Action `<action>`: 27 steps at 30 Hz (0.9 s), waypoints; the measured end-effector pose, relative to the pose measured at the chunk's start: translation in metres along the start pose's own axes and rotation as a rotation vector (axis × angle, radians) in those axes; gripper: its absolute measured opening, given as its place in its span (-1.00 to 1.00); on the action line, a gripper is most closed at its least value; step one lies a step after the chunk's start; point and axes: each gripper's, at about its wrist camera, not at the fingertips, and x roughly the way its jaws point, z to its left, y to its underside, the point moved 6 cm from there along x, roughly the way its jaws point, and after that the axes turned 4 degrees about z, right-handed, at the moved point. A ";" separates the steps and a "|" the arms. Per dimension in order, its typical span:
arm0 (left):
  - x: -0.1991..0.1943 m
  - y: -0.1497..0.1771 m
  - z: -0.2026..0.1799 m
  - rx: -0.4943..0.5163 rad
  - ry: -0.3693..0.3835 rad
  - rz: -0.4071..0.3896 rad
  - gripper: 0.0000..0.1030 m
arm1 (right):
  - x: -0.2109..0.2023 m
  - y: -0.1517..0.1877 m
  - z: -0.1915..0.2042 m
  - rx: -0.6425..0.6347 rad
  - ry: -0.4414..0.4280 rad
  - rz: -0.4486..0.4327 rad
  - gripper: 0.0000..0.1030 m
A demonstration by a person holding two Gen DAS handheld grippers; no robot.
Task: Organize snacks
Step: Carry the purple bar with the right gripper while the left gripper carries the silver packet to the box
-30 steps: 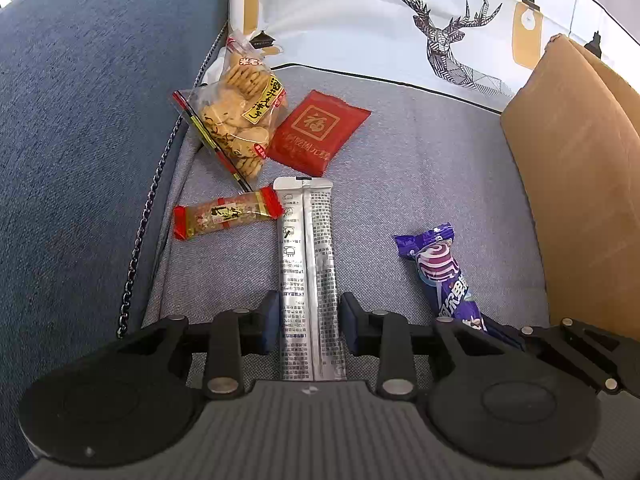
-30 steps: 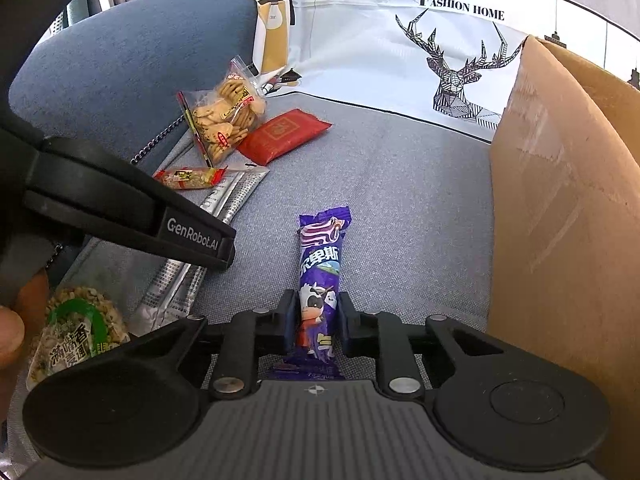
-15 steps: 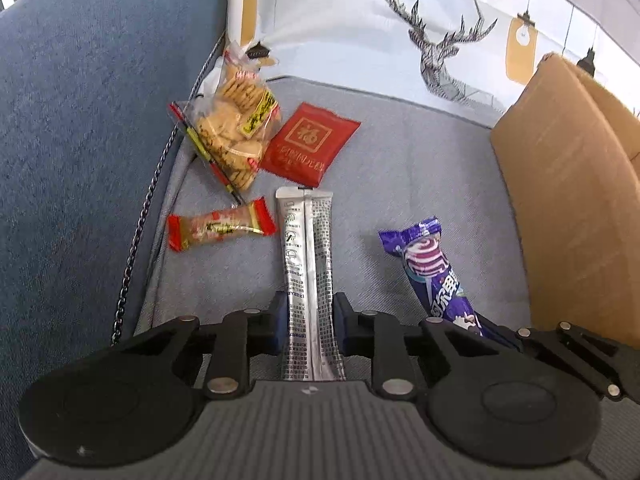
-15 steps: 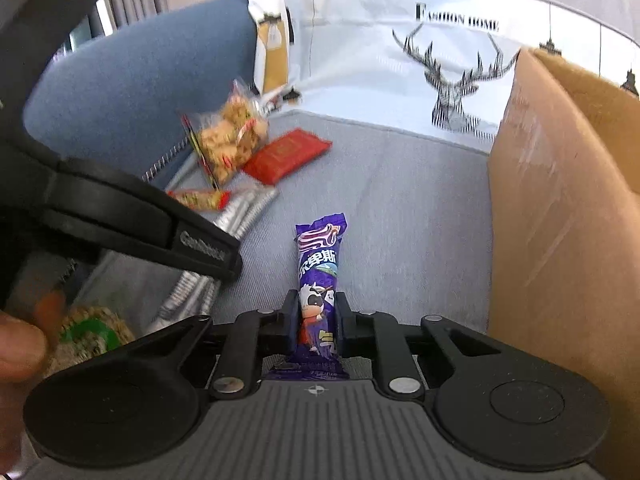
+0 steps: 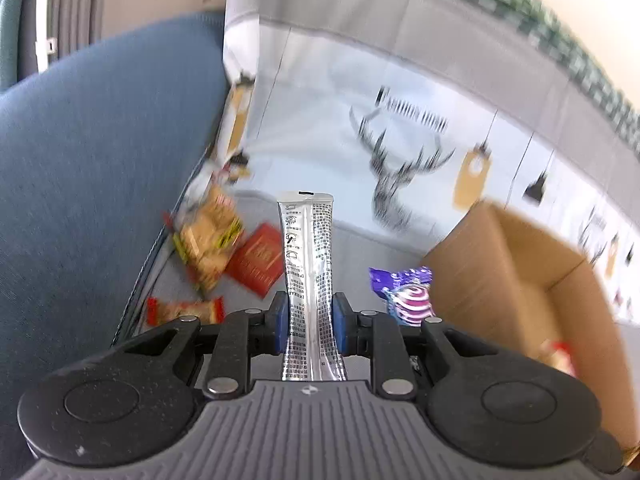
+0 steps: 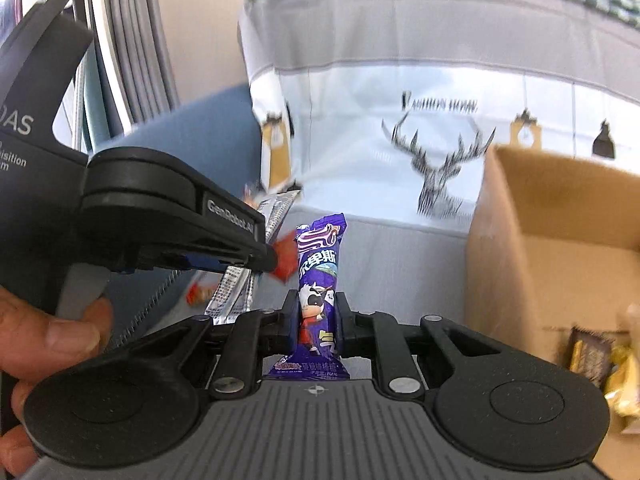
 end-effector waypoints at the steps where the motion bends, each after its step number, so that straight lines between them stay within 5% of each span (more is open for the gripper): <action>1: -0.006 -0.003 -0.003 -0.009 0.011 -0.018 -0.52 | -0.005 -0.003 -0.002 0.002 0.000 -0.017 -0.66; 12: -0.037 -0.007 -0.066 -0.006 0.150 -0.107 -0.52 | -0.080 -0.031 -0.045 0.009 0.064 -0.197 -0.66; 27: -0.046 0.034 -0.189 0.149 0.377 -0.155 -0.52 | -0.137 -0.036 -0.155 0.114 0.318 -0.336 -0.66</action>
